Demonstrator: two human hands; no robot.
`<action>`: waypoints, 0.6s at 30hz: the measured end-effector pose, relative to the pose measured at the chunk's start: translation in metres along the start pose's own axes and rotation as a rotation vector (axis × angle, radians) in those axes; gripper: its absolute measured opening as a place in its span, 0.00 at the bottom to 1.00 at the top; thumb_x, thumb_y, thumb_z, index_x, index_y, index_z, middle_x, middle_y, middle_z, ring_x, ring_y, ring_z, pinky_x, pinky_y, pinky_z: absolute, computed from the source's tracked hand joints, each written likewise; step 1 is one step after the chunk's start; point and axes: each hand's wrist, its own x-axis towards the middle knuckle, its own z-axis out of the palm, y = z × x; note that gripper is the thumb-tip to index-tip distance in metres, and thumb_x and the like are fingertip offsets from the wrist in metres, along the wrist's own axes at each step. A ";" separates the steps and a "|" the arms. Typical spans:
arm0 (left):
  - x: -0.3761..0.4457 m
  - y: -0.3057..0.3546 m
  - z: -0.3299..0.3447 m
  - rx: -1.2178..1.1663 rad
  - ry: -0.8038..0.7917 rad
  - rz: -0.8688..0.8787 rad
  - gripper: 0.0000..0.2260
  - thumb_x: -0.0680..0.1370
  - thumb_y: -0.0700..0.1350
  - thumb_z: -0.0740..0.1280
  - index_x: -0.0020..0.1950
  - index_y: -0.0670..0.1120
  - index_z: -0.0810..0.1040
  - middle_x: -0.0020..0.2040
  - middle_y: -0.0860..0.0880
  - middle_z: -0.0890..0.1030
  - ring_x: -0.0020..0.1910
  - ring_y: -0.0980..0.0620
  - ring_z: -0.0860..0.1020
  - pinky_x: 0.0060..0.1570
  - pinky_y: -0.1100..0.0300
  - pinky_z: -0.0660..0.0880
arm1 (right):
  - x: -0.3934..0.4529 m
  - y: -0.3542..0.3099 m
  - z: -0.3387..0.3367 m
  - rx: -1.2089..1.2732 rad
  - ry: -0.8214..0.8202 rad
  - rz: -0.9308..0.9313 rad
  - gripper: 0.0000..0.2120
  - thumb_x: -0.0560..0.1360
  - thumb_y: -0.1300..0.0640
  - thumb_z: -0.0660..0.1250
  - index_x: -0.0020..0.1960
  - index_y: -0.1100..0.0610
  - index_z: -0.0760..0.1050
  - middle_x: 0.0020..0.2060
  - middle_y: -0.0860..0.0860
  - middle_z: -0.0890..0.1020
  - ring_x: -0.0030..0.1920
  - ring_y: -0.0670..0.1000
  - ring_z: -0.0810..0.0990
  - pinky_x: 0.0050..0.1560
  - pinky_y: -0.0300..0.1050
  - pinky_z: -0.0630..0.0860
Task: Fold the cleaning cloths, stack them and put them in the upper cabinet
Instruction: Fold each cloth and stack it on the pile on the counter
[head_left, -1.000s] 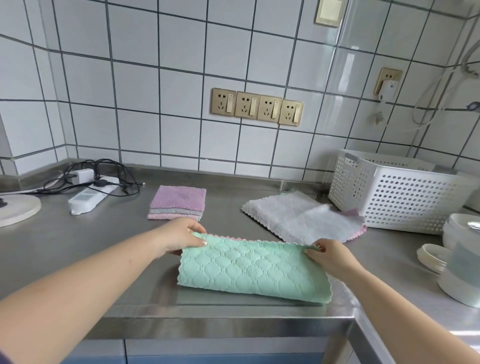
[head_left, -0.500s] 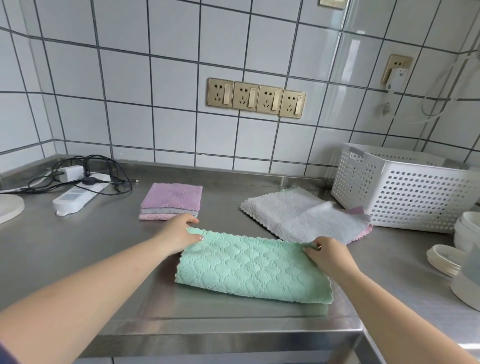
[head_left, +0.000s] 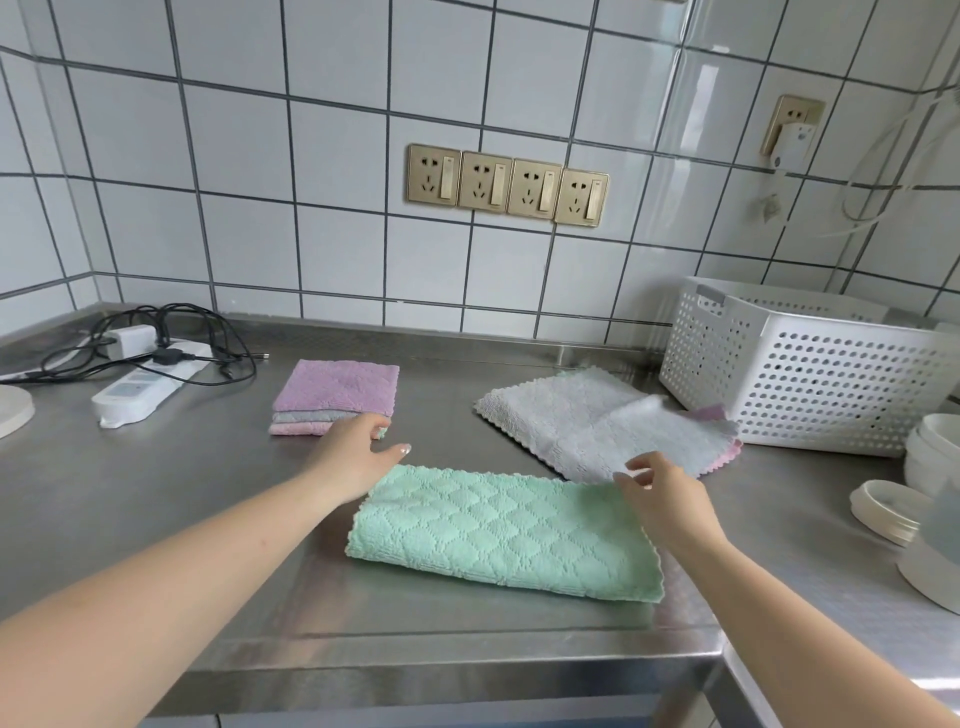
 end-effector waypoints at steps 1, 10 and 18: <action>-0.005 0.006 -0.003 0.040 0.007 0.049 0.19 0.76 0.51 0.66 0.65 0.47 0.72 0.64 0.48 0.75 0.62 0.51 0.73 0.61 0.58 0.68 | -0.002 -0.002 -0.001 -0.030 0.040 -0.041 0.14 0.77 0.50 0.63 0.60 0.53 0.72 0.54 0.51 0.78 0.45 0.51 0.79 0.46 0.46 0.76; -0.057 0.063 0.058 0.456 -0.272 0.360 0.18 0.79 0.41 0.52 0.69 0.42 0.65 0.72 0.45 0.66 0.73 0.48 0.61 0.71 0.53 0.57 | -0.045 -0.072 0.063 -0.345 -0.265 -0.459 0.21 0.80 0.55 0.52 0.73 0.50 0.62 0.75 0.48 0.59 0.75 0.50 0.56 0.73 0.52 0.54; -0.062 0.035 0.060 0.567 -0.342 0.215 0.27 0.80 0.60 0.46 0.77 0.53 0.47 0.78 0.51 0.44 0.77 0.52 0.43 0.74 0.48 0.42 | -0.049 -0.044 0.067 -0.535 -0.328 -0.312 0.31 0.77 0.34 0.43 0.77 0.45 0.48 0.77 0.49 0.49 0.77 0.50 0.45 0.74 0.57 0.46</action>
